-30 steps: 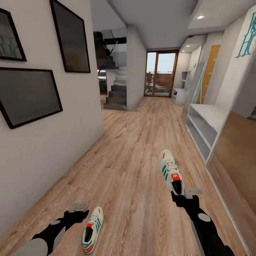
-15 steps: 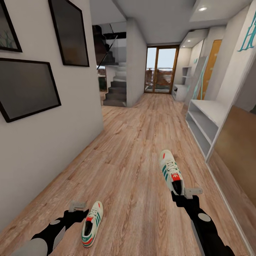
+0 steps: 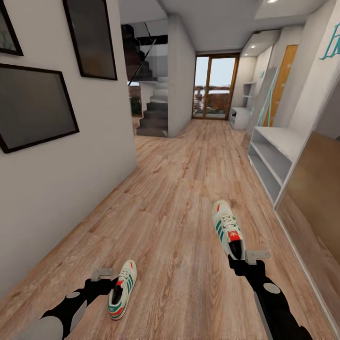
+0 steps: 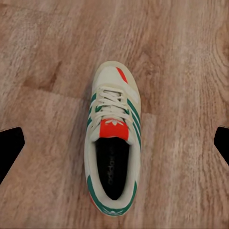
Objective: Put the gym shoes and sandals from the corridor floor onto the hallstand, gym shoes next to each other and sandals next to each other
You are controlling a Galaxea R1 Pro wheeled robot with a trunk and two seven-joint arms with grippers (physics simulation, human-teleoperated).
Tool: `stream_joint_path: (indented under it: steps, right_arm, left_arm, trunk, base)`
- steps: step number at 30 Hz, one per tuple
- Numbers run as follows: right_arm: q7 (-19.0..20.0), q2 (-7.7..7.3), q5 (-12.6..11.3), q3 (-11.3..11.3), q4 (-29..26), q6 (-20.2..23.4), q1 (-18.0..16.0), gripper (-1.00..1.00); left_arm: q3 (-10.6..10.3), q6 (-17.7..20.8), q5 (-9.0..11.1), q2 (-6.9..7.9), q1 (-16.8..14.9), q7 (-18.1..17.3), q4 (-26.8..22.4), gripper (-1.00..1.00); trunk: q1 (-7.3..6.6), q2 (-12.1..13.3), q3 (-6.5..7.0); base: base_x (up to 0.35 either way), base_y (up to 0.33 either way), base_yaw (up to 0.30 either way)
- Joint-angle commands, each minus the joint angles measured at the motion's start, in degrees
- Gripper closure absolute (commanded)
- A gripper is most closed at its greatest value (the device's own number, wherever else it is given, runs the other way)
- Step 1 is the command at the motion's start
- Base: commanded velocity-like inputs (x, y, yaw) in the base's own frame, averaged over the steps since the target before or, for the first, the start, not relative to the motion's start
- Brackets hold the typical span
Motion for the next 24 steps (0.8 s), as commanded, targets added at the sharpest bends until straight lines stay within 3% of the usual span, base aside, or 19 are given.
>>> stream_joint_path:
  steps: [1, 5, 24]
  right_arm:
    - [0.55, 0.09, 0.55, -0.2, -0.11, 0.28, -0.04, 1.0]
    - [0.55, 0.08, 0.55, -0.22, -0.12, 0.29, -0.07, 1.0]
    - [0.55, 0.07, 0.55, -0.22, -0.23, 0.29, -0.07, 1.0]
  left_arm:
    - [0.5, -0.24, -0.57, -0.02, -0.05, -0.25, 0.04, -1.0]
    - [0.5, -0.24, -0.57, -0.05, -0.04, -0.25, 0.04, -1.0]
    - [0.41, -0.27, -0.66, 0.02, -0.06, -0.21, -0.04, -1.0]
  trunk:
    - [0.21, -0.44, -0.33]
    - [0.92, -1.71, -1.45]
    - [1.41, -1.97, -7.4]
  base:
    - [0.0, 0.0, 0.0]
    - [0.0, 0.0, 0.0]
    - [0.0, 0.0, -0.047]
